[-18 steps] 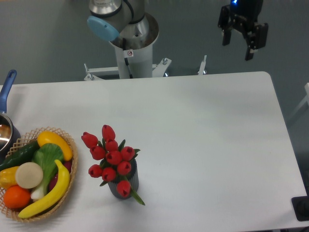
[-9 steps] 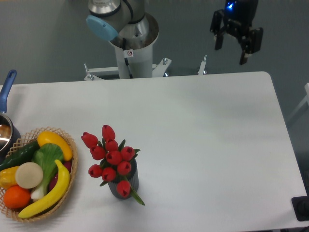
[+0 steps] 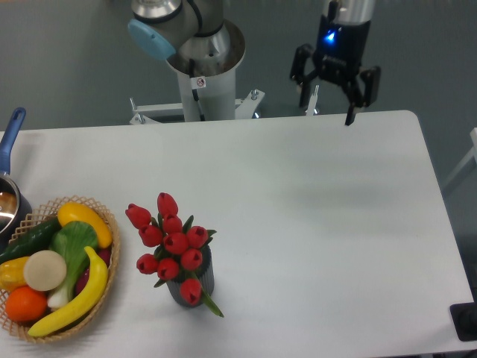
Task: Pick up the flowers from the vase
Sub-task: 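Move the open gripper down and toward the red tulip bouquet, then lower the open gripper around the tulip stems above the grey vase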
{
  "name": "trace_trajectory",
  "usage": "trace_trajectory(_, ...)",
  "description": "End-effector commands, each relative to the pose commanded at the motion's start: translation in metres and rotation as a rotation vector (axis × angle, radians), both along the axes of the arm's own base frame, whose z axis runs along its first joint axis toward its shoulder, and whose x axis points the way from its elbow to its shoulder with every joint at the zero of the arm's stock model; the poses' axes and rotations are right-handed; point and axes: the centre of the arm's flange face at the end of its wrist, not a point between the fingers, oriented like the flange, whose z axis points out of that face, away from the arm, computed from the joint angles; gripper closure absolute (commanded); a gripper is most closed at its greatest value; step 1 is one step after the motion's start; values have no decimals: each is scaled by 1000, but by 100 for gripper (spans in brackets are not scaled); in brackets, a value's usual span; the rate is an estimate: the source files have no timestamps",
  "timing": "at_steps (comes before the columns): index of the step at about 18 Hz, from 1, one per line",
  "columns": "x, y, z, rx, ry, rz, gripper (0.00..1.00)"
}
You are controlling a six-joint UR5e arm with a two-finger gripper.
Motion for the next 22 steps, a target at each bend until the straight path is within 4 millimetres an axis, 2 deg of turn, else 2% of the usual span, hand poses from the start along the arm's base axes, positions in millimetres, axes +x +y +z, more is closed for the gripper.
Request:
trace_trajectory(3,6,21,-4,37,-17,21,0)
trace_trajectory(7,6,33,-11,114,-80,11,0)
trace_trajectory(12,18,51,-23,120,-102,-42,0)
trace_trajectory(17,32,72,-33,129,-66,-128,0)
trace_trajectory(19,26,76,-42,125,-57,-168,0)
trace_trajectory(22,28,89,-53,201,-89,-259,0)
